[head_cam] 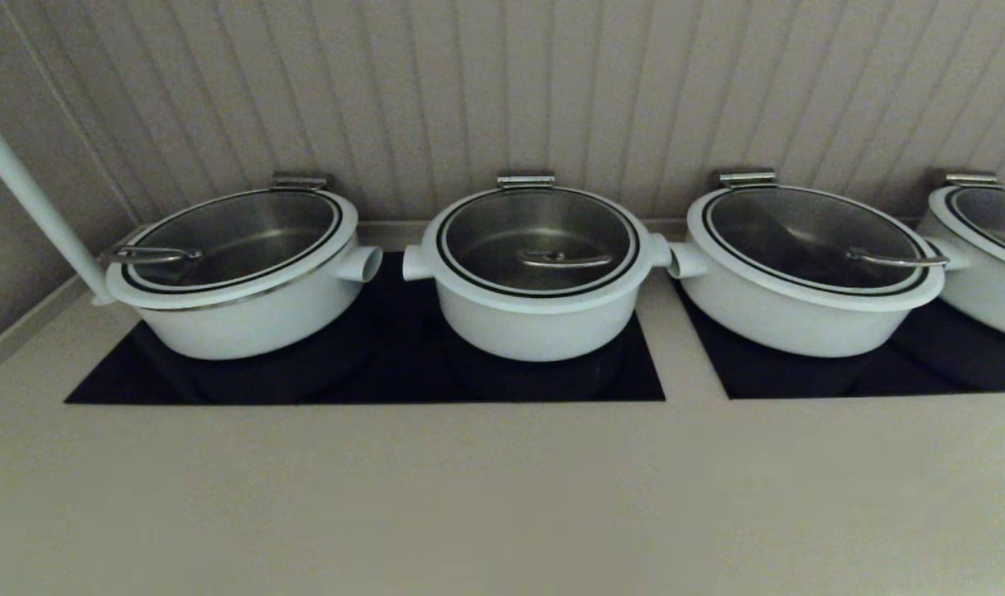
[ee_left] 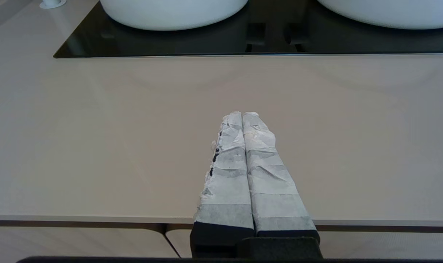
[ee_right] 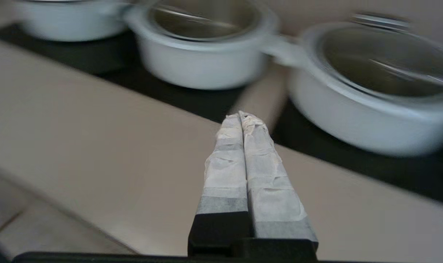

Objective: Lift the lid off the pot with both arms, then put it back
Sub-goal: Open the food pot lid a small opening with the right arm

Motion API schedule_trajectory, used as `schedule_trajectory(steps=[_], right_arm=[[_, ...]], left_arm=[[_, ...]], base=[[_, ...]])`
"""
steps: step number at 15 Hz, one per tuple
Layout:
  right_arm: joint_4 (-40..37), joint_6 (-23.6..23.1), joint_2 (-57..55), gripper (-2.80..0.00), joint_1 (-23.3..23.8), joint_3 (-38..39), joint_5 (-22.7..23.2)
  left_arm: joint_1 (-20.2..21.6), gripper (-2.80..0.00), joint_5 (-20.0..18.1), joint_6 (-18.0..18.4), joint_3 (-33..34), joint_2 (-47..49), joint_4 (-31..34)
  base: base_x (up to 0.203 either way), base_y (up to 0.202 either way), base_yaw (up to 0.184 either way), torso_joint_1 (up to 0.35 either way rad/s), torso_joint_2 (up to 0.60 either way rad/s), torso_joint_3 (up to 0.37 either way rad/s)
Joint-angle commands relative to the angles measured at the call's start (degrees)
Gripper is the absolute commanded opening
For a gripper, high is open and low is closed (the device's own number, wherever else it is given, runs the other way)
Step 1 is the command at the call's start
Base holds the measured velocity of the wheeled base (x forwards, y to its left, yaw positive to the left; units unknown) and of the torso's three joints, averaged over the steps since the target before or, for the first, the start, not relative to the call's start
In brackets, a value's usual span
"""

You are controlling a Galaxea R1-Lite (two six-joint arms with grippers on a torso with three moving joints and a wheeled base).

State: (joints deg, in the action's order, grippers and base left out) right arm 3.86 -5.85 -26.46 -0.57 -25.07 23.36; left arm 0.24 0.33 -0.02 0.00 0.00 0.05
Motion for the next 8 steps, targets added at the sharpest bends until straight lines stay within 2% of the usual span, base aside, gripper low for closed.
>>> schedule_trajectory(steps=[1, 4, 8], right_arm=[[4.77, -0.11, -10.29, -2.8, -0.04, -0.46, 7.22], [12.6, 0.18, -18.97, -2.8, -0.04, -0.2, 14.9], [21.04, 0.21, -30.87, -2.8, -0.71, -0.85, 17.95]], left_arm=[[0.02, -2.8, 0.02, -0.06, 0.0, 0.0, 0.04], [0.02, -2.8, 0.02, 0.02, 0.0, 0.0, 0.04], [0.02, -2.8, 0.02, -0.01, 0.0, 0.0, -0.01]], base=[[0.0, 0.0, 0.0, 0.0, 0.0, 0.0], [0.0, 0.0, 0.0, 0.0, 0.0, 0.0], [0.0, 0.0, 0.0, 0.0, 0.0, 0.0]])
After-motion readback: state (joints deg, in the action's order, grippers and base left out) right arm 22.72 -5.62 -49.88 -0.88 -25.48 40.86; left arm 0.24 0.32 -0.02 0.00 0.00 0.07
